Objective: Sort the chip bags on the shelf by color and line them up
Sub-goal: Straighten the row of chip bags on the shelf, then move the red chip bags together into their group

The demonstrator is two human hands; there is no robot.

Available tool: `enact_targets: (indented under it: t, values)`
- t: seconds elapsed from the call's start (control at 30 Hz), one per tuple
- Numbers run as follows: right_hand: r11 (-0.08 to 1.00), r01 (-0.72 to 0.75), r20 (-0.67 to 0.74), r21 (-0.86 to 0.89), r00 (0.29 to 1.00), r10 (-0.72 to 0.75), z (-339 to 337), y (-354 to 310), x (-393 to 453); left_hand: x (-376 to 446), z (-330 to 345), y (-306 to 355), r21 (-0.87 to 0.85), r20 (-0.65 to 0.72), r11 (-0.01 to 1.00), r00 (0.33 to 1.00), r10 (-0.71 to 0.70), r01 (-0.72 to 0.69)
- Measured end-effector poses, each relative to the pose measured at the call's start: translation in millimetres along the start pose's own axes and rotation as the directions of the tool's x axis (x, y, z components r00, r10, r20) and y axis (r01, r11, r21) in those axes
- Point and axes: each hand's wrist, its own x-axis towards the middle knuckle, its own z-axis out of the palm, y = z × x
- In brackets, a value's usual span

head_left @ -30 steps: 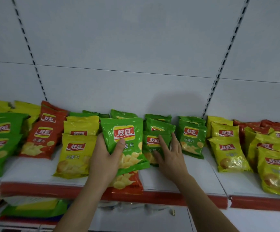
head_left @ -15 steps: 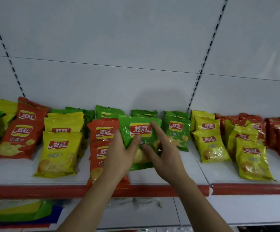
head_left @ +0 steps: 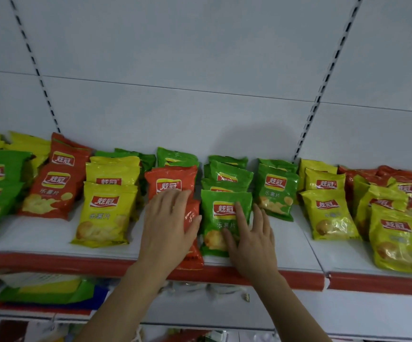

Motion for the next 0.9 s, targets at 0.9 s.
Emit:
enact_targets:
  t: [0.9]
  values:
    - [0.971,0.198,-0.206,0.136,0.964,-0.168,-8,-113,-28,-22,-18,-39,-0.416,0.167,0.807,0.908,-0.385,0.419]
